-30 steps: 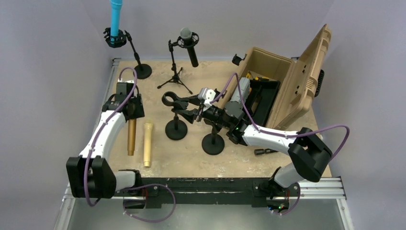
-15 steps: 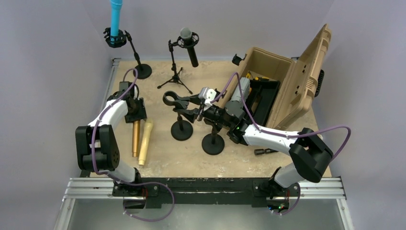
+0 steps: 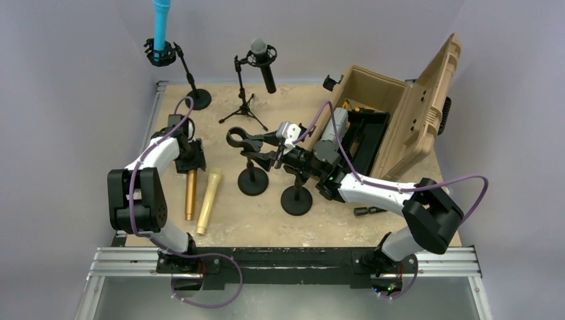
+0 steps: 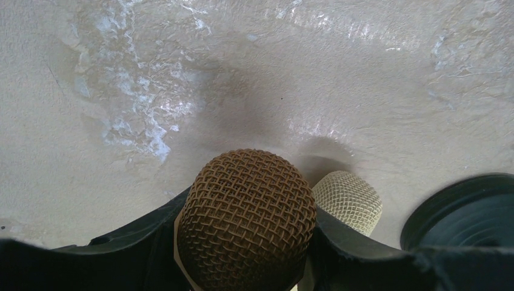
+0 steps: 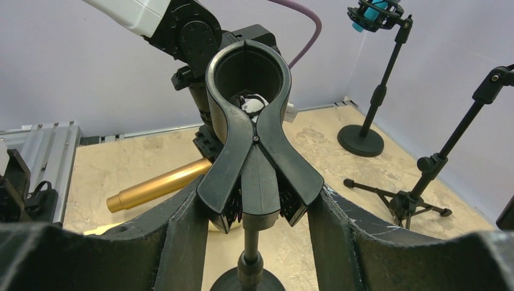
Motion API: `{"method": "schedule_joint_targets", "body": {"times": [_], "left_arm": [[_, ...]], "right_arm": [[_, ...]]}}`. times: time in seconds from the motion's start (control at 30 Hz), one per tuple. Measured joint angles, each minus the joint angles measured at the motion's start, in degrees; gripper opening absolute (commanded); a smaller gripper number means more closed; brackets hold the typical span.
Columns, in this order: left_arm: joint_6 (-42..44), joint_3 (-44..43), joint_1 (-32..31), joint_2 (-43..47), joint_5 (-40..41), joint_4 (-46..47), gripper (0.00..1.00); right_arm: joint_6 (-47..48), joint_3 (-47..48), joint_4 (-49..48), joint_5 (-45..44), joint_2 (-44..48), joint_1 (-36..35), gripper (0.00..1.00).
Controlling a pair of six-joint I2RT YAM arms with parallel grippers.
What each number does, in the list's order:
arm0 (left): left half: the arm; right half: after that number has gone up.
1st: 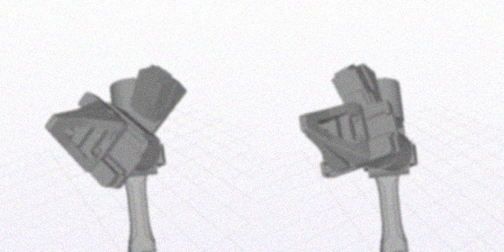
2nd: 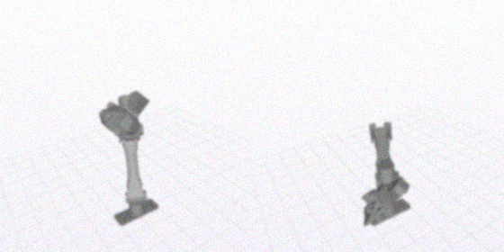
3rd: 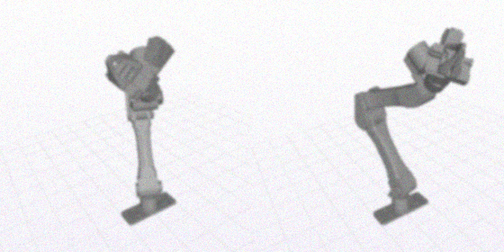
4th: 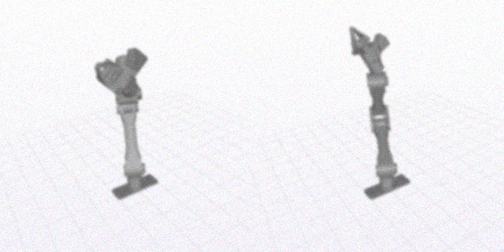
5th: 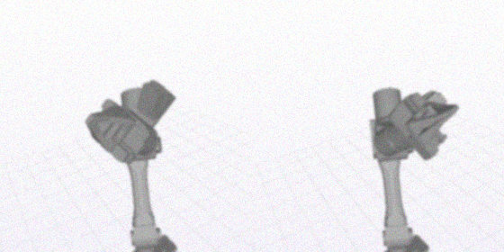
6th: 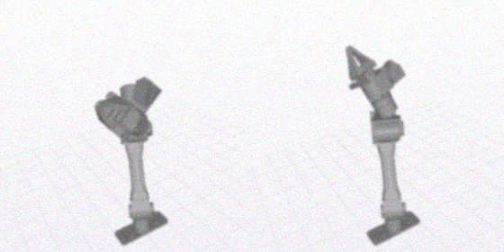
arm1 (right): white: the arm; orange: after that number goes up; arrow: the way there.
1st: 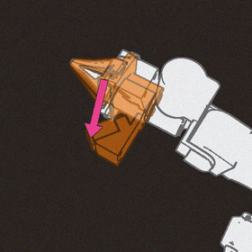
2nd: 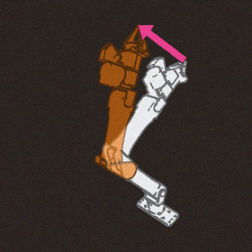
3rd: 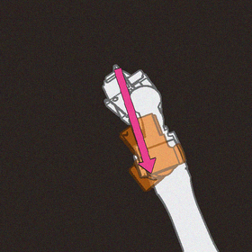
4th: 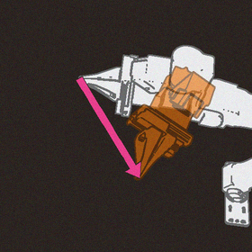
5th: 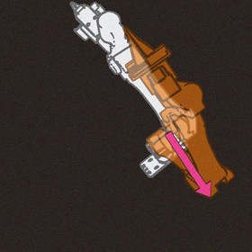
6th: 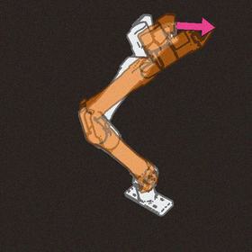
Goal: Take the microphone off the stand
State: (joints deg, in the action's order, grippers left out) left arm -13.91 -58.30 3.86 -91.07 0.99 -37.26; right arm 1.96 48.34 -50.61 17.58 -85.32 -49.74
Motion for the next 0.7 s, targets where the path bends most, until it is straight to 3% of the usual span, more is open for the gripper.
{"method": "schedule_joint_targets", "body": {"times": [0.43,0.7], "left_arm": [[-0.5,0.0,0.0,-1.7,-1.4,-0.3,0.71],[-0.7,0.0,0.0,-1.7,-2.6,-0.3,0.73]], "right_arm": [[0.1,-0.1,0.5,0.1,0.5,0.0,0.0],[0.2,-0.1,0.7,0.1,0.6,0.0,0.0]]}}
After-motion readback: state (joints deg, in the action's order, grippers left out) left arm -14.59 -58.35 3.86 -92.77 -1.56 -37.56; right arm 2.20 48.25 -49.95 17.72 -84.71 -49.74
